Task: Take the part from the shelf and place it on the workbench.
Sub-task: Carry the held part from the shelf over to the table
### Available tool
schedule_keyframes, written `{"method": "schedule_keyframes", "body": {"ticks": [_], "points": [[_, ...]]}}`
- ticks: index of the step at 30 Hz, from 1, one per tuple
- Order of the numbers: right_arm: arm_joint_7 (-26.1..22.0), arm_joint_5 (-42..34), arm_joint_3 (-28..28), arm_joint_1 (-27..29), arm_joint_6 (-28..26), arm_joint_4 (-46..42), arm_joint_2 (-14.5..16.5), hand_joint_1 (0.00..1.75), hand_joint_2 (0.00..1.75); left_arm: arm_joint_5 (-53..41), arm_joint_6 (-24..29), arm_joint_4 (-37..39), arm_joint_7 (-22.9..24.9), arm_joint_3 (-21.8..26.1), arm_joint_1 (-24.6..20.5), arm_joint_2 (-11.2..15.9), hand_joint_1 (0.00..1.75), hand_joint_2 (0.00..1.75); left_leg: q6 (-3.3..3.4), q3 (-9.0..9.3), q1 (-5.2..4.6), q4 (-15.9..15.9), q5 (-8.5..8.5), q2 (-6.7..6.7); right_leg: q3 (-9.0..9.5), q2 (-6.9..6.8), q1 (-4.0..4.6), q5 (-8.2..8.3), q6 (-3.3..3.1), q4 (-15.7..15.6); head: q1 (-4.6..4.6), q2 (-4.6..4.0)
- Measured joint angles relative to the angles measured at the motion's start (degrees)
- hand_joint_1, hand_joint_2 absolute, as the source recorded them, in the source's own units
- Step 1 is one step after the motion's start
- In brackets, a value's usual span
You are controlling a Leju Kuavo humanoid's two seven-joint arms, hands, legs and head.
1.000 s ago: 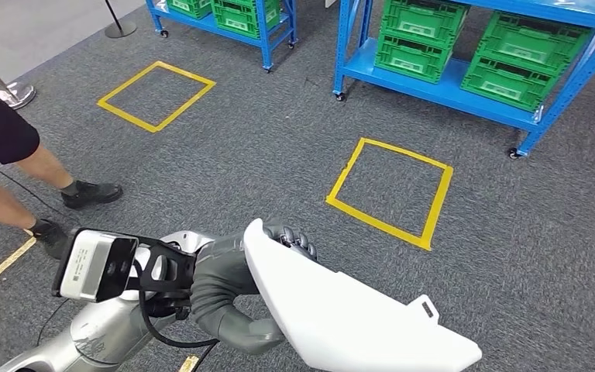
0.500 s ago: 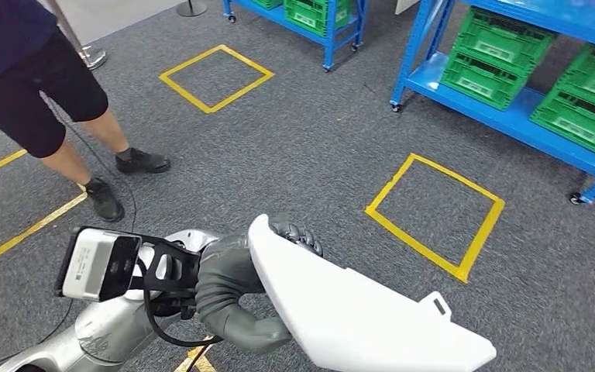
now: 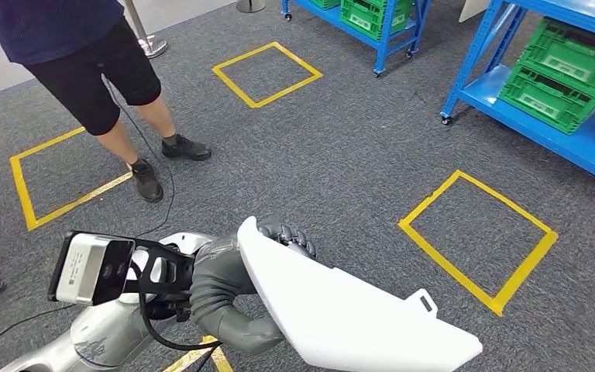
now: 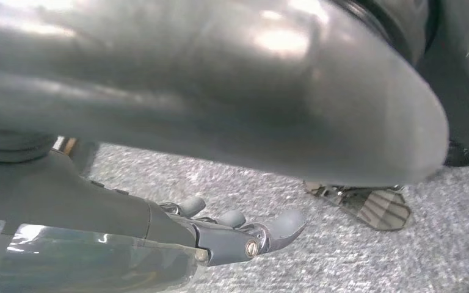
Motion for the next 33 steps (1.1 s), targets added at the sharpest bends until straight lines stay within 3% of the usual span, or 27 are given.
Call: {"method": "schedule_keyframes", "body": {"ticks": [2,3,4,6,8,10,11,13,15,17,18,20,21,23,25,26,28,30,32,33], "points": [[0.9,-1.6,-1.0,0.1,-0.5,-0.2,0.0,0.00,0.00,-0.2,0.0,0.0,0.0,0.1,0.2,0.2,1.75,1.75,0.16,-2.55,0.07,4.4,-0.96,0.69,0.05,-1.54,0.36,-0.22,-0.25,0.0,-0.01,0.00],[1.6,-2.5,-1.6,0.1,-0.8,-0.3,0.1,0.00,0.00,-0.3,0.0,0.0,0.0,0.1,0.3,0.2,1.75,1.75,0.48,-2.15,-0.04,3.4,0.04,0.82,0.14,-2.26,0.53,-0.32,-0.37,0.0,-0.01,0.00],[2.3,-3.4,-2.3,0.0,-1.0,-0.4,0.2,0.00,0.00,-0.5,0.0,0.0,0.0,0.2,0.3,0.3,1.75,1.75,1.00,-0.60,-0.33,0.3,1.72,1.26,0.27,-2.97,0.68,-0.46,-0.46,0.0,0.01,0.00],[3.5,-5.0,-3.6,-0.1,-1.2,-0.7,0.6,0.00,0.00,-0.8,-0.1,-0.2,-0.1,0.5,0.3,0.3,1.75,1.75,2.38,3.64,-1.49,-7.6,4.50,3.95,0.61,-4.32,0.96,-0.73,-0.48,-0.1,0.03,0.00],[4.4,-6.5,-4.8,-0.1,-1.2,-1.1,1.1,0.00,0.00,-1.0,-0.1,-0.4,-0.2,0.6,0.2,0.2,1.75,1.75,3.22,5.69,-2.44,-11.7,5.07,5.74,0.86,-5.61,1.06,-0.95,-0.26,-0.3,0.01,0.00],[5.3,-8.0,-6.1,-0.1,-1.1,-1.5,1.3,0.00,0.00,-1.1,-0.2,-0.5,-0.3,0.7,0.1,0.3,1.75,1.75,3.45,6.01,-2.58,-12.5,5.15,4.49,1.36,-6.99,1.09,-1.11,0.07,-0.8,-0.05,0.00],[6.0,-8.8,-6.8,-0.2,-0.9,-1.9,1.4,0.00,0.00,-1.1,-0.3,-0.6,-0.4,0.8,0.2,0.3,1.75,1.75,3.48,6.61,-2.41,-13.2,5.51,3.64,1.57,-6.75,1.05,-1.30,0.19,-0.8,-0.03,-0.01],[7.1,-10.5,-8.4,-0.2,-0.8,-2.7,1.5,0.00,0.00,-1.1,-0.4,-0.7,-0.4,0.9,0.2,0.4,1.75,1.75,3.55,7.93,-1.86,-14.7,6.30,2.09,0.58,-3.78,0.96,-2.68,0.21,1.9,-0.04,-0.01],[7.9,-11.6,-10.1,0.1,-0.8,-3.3,1.4,0.00,0.00,-1.2,-0.5,-0.8,-0.5,0.8,0.3,0.3,1.75,1.75,3.55,8.38,-1.46,-15.2,6.66,0.46,-3.09,-0.27,0.76,-5.10,0.12,8.8,0.12,0.00],[8.3,-11.8,-11.2,0.5,-0.9,-3.8,1.3,0.00,0.00,-1.2,-0.5,-0.8,-0.5,0.6,0.7,0.3,1.75,1.75,3.47,8.41,-1.26,-15.1,6.66,-1.57,-6.37,0.67,0.55,-5.87,0.65,13.8,0.32,0.00],[8.3,-11.9,-11.6,0.6,-0.9,-4.0,1.3,0.00,0.00,-1.3,-0.5,-0.8,-0.5,0.6,0.8,0.3,1.75,1.75,3.36,8.44,-1.13,-14.9,6.58,-2.61,-6.72,0.79,0.34,-4.95,1.24,13.3,0.31,0.00],[8.3,-11.9,-12.2,0.6,-0.9,-4.3,1.3,0.00,0.00,-1.3,-0.5,-0.8,-0.5,0.5,0.8,0.3,1.75,1.75,2.82,8.47,-0.77,-14.3,6.19,-4.51,-4.42,1.76,-0.37,-1.20,2.74,6.6,0.32,0.00],[8.3,-11.9,-12.4,0.6,-0.9,-4.4,1.4,0.00,0.00,-1.3,-0.5,-0.8,-0.5,0.5,0.8,0.3,1.75,1.75,2.39,8.33,-0.70,-13.8,5.87,-5.35,-2.98,2.86,-0.61,0.35,3.11,3.1,0.41,0.00],[8.5,-12.4,-13.0,0.5,-0.8,-4.7,1.4,0.00,0.00,-1.3,-0.5,-0.8,-0.5,0.5,0.8,0.3,1.75,1.75,1.59,7.87,-0.54,-13.0,5.34,-6.70,-1.28,4.41,-0.69,1.70,2.52,-0.4,0.55,0.00],[8.9,-13.1,-13.7,0.3,-0.5,-5.2,1.5,0.00,0.00,-1.3,-0.4,-0.8,-0.5,0.5,0.8,0.3,1.75,1.75,1.19,7.46,-0.33,-12.7,5.21,-7.70,-1.02,3.90,-0.41,1.61,1.26,-0.4,0.60,0.00],[9.0,-13.3,-14.0,0.2,-0.2,-5.5,1.5,0.00,0.00,-1.3,-0.5,-0.8,-0.5,0.5,0.8,0.4,1.75,1.75,0.99,7.23,-0.27,-12.5,5.03,-7.28,-0.90,3.31,-0.37,1.58,0.90,-0.5,0.60,0.00],[9.1,-13.6,-14.5,0.3,0.4,-6.1,1.6,0.00,0.00,-1.3,-0.5,-1.0,-0.5,0.5,0.6,0.5,1.75,1.75,0.48,5.77,-0.24,-9.6,3.43,-4.19,-0.53,2.07,-0.34,1.46,0.15,-0.6,0.30,0.00],[9.1,-13.5,-14.9,0.8,1.1,-6.8,1.7,0.00,0.00,-1.1,-0.5,-1.0,-0.5,0.4,0.5,0.5,1.75,1.75,0.06,2.13,-0.06,-2.7,0.30,-0.59,-0.28,0.66,0.00,1.19,-0.42,-0.7,-0.01,0.00],[9.1,-13.1,-15.2,1.3,2.0,-7.8,1.9,0.00,0.00,-1.0,-0.4,-1.1,-0.4,0.3,0.5,0.6,1.75,1.75,-0.01,-1.48,0.21,3.3,-1.46,0.49,-0.21,-0.96,0.31,0.89,-0.64,-0.6,-0.02,0.00],[9.1,-12.9,-15.3,1.4,2.4,-8.3,2.0,0.00,0.00,-1.0,-0.4,-1.1,-0.4,0.2,0.5,0.7,1.75,1.75,0.09,-1.92,0.24,3.6,-0.91,0.64,-0.13,-1.73,0.42,0.74,-0.67,-0.6,-0.03,0.00]]}}
